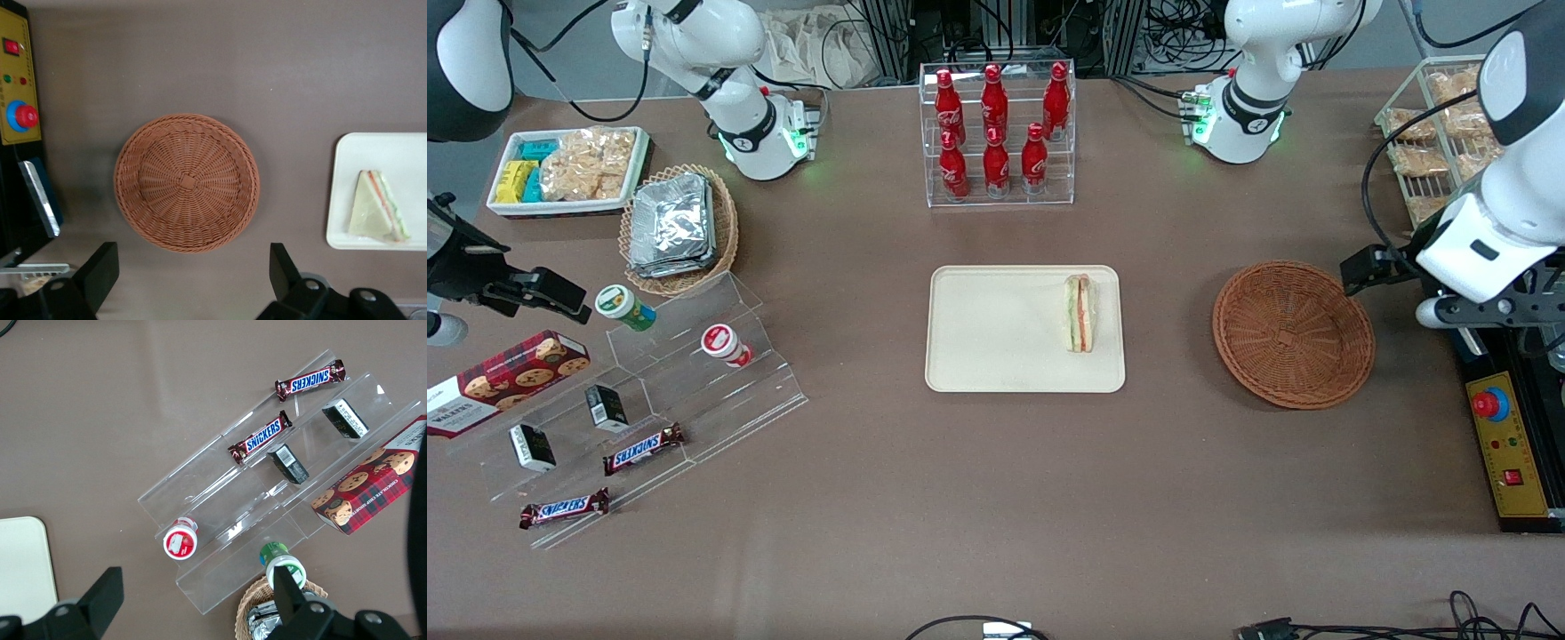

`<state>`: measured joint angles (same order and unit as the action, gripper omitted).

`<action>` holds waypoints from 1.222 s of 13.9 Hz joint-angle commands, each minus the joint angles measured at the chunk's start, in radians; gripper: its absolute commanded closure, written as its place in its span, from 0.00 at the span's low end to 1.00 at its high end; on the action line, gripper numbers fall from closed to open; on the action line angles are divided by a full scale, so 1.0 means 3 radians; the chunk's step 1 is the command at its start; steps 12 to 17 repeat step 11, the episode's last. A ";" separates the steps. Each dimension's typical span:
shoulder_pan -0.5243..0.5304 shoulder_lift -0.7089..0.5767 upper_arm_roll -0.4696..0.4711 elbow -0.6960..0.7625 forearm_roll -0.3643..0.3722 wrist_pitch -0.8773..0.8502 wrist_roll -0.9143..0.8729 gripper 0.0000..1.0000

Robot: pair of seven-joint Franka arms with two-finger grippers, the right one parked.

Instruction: Place sandwich from basket to tray

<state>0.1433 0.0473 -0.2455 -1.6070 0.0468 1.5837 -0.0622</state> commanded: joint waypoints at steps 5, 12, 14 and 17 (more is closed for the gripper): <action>-0.0105 -0.0372 0.0256 -0.0166 -0.0054 -0.0206 0.0544 0.00; -0.0099 -0.0383 0.0256 -0.0181 -0.0114 -0.0253 0.0637 0.00; -0.0099 -0.0383 0.0256 -0.0181 -0.0114 -0.0253 0.0637 0.00; -0.0099 -0.0383 0.0256 -0.0181 -0.0114 -0.0253 0.0637 0.00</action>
